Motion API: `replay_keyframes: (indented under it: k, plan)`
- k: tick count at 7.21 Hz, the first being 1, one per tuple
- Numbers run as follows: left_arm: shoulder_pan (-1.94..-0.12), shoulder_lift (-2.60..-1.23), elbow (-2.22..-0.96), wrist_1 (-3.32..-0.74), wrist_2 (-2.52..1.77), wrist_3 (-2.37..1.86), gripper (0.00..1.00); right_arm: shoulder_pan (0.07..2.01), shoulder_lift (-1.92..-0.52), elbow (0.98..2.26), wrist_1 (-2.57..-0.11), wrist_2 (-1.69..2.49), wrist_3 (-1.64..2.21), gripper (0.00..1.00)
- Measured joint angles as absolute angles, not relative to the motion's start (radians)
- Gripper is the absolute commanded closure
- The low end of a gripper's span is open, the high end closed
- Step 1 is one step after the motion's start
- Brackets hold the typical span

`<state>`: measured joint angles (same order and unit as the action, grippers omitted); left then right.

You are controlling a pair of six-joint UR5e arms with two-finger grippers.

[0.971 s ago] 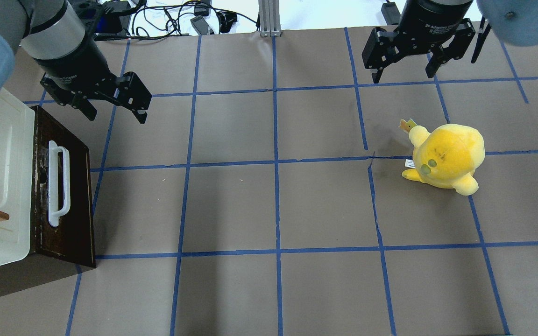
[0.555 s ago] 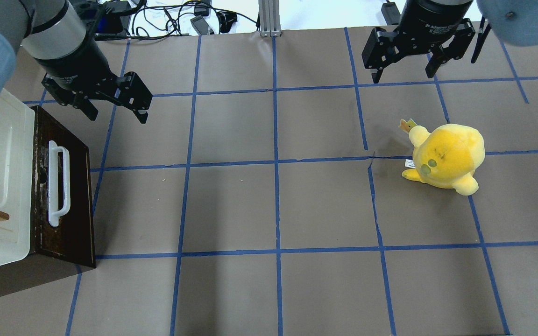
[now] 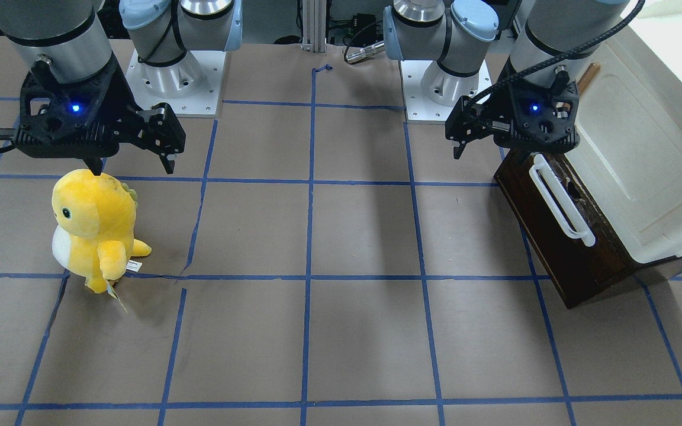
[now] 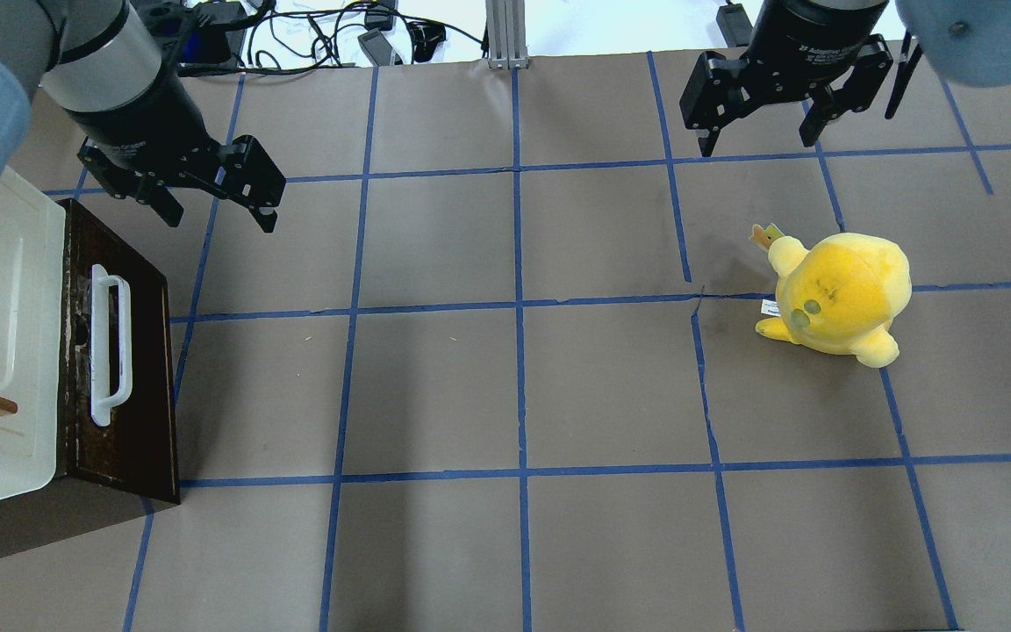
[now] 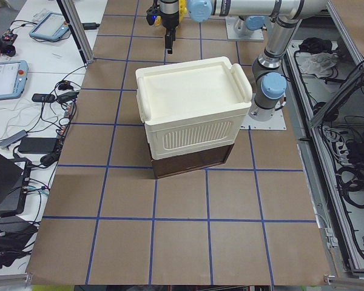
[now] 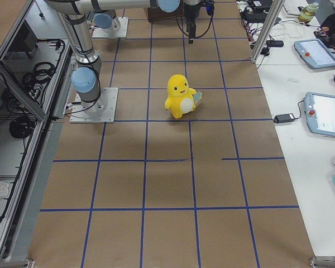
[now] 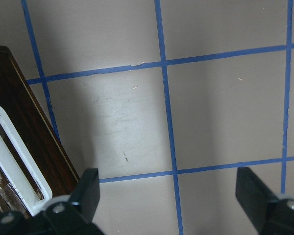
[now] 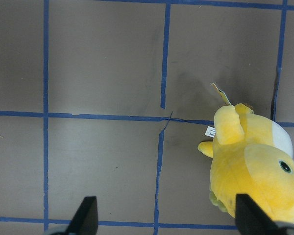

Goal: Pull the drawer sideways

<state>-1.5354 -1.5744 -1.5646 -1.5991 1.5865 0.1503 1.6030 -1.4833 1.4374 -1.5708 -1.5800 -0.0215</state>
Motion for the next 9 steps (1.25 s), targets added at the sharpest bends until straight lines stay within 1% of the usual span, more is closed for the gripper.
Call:
replay_keyframes:
  k: [9]
  plan:
    - [-1.542, -1.600, -1.582, -1.583, 1.621, 0.065, 0.00, 1.603, -1.483, 1.437, -1.571, -1.581, -0.022, 0.00]
